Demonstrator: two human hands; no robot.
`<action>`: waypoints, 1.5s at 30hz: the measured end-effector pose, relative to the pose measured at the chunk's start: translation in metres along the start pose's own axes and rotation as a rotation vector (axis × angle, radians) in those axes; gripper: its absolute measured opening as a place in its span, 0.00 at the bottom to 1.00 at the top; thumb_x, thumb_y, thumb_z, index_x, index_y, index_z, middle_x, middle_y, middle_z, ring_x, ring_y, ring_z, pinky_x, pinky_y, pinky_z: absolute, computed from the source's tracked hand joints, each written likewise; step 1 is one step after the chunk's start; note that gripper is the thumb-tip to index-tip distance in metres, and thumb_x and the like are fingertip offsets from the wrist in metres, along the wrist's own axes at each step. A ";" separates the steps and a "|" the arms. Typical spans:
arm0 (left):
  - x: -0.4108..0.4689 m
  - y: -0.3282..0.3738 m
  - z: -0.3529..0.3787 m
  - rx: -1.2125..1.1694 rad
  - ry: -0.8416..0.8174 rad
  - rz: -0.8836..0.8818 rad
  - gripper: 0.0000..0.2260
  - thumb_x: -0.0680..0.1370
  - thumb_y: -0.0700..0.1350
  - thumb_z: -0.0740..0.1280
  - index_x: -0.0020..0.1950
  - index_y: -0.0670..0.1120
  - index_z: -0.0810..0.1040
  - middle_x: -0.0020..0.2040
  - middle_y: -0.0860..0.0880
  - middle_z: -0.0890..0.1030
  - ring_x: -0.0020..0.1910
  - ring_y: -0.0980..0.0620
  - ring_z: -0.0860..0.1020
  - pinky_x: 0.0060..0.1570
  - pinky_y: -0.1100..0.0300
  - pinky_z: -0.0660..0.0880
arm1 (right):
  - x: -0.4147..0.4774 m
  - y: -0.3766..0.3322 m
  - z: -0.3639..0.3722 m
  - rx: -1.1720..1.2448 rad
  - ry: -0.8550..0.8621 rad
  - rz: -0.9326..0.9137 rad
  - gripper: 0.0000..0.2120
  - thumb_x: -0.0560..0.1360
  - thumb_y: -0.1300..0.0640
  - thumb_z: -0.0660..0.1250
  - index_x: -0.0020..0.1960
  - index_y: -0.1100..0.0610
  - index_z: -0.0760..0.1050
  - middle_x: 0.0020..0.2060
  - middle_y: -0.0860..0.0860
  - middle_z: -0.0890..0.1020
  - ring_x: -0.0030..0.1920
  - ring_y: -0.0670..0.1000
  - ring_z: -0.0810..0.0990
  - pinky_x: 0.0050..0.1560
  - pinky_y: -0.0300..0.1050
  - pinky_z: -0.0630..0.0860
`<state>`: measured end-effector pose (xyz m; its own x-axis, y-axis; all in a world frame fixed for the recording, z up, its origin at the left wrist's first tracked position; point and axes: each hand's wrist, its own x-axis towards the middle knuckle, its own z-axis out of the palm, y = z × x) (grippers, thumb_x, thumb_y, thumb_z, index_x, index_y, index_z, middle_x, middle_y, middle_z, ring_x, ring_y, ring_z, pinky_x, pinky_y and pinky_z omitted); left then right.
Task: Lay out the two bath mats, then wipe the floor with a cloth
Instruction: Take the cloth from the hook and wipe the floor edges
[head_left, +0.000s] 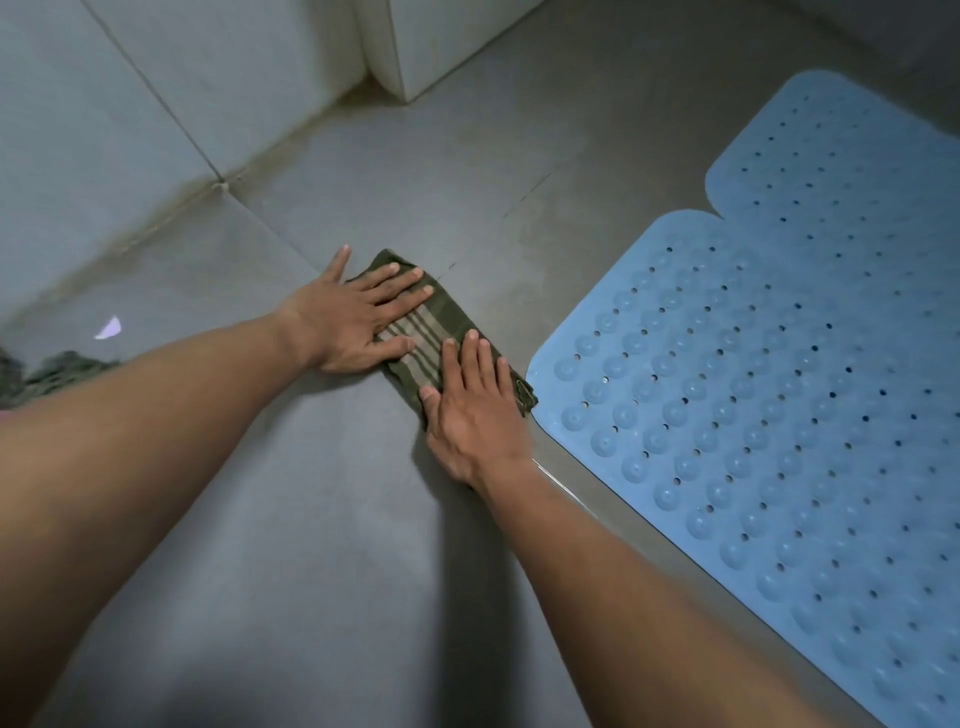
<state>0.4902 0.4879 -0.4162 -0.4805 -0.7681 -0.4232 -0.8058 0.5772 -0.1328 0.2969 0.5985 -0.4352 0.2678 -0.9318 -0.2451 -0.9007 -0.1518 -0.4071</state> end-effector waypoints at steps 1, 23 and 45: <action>0.003 -0.003 0.000 -0.006 -0.003 -0.005 0.37 0.72 0.71 0.31 0.80 0.59 0.34 0.81 0.55 0.39 0.81 0.54 0.42 0.75 0.34 0.37 | 0.005 0.001 0.000 -0.004 0.004 0.000 0.29 0.84 0.47 0.45 0.81 0.60 0.45 0.80 0.59 0.45 0.80 0.56 0.42 0.77 0.52 0.37; 0.152 -0.029 -0.050 0.025 0.044 -0.040 0.37 0.74 0.71 0.32 0.80 0.56 0.34 0.82 0.51 0.38 0.81 0.50 0.40 0.77 0.40 0.39 | 0.137 0.112 -0.078 -0.195 -0.032 -0.032 0.31 0.83 0.41 0.41 0.81 0.51 0.38 0.80 0.54 0.40 0.79 0.52 0.37 0.78 0.52 0.36; 0.292 -0.012 -0.119 -0.050 0.041 -0.034 0.37 0.75 0.70 0.36 0.80 0.56 0.35 0.82 0.52 0.37 0.81 0.50 0.39 0.76 0.37 0.38 | 0.226 0.230 -0.154 -0.271 -0.029 -0.032 0.32 0.81 0.39 0.37 0.81 0.52 0.39 0.80 0.55 0.43 0.80 0.53 0.40 0.78 0.53 0.38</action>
<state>0.3184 0.2236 -0.4318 -0.4656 -0.7984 -0.3817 -0.8376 0.5368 -0.1010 0.0979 0.3020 -0.4489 0.3041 -0.9157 -0.2629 -0.9491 -0.2676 -0.1659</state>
